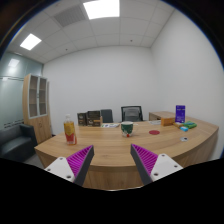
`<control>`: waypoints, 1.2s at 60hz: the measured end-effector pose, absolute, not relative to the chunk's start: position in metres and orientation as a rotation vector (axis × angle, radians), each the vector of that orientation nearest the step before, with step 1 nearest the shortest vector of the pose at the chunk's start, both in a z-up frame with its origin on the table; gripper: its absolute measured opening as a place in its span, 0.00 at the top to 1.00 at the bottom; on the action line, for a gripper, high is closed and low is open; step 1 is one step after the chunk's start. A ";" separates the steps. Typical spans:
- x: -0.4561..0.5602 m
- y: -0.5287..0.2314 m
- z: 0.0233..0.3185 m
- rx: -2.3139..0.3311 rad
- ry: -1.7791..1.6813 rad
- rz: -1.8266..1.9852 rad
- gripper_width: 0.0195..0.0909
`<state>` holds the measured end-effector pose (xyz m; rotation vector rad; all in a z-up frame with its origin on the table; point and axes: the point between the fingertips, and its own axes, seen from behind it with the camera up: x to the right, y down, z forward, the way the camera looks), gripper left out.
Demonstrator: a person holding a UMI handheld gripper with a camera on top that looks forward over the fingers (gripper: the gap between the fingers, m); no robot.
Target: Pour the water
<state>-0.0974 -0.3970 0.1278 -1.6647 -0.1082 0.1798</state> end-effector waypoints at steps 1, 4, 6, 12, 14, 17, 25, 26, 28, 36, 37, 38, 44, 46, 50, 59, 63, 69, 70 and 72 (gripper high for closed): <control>-0.096 -0.397 0.128 -1.664 -0.112 0.173 0.13; -0.093 -0.395 0.128 -1.661 -0.112 0.167 0.12; -0.092 -0.395 0.129 -1.655 -0.110 0.175 0.12; -0.104 -0.398 0.130 -1.637 -0.117 0.210 0.12; -0.109 -0.396 0.130 -1.638 -0.128 0.220 0.13; -0.123 -0.393 0.130 -1.636 -0.158 0.239 0.13; -0.186 -0.379 0.128 -1.637 -0.259 0.295 0.12; -0.195 -0.376 0.129 -1.632 -0.271 0.305 0.12; -0.216 -0.371 0.131 -1.621 -0.294 0.324 0.12; -0.298 -0.335 0.141 -1.609 -0.343 0.369 0.13; -0.306 -0.328 0.139 -1.612 -0.345 0.370 0.13; -0.314 -0.320 0.138 -1.613 -0.348 0.370 0.13; -0.352 -0.267 0.130 -1.618 -0.357 0.342 0.13; -0.360 -0.246 0.126 -1.618 -0.345 0.326 0.12; -0.374 -0.207 0.118 -1.627 -0.340 0.287 0.12; -0.409 -0.152 0.095 -1.682 -0.333 0.291 0.12; -0.420 -0.136 0.086 -1.720 -0.332 0.296 0.13; -0.429 -0.115 0.073 -1.740 -0.349 0.246 0.25; -0.428 -0.115 0.070 -1.740 -0.340 0.234 0.32; -0.429 -0.112 0.071 -1.738 -0.321 0.231 0.35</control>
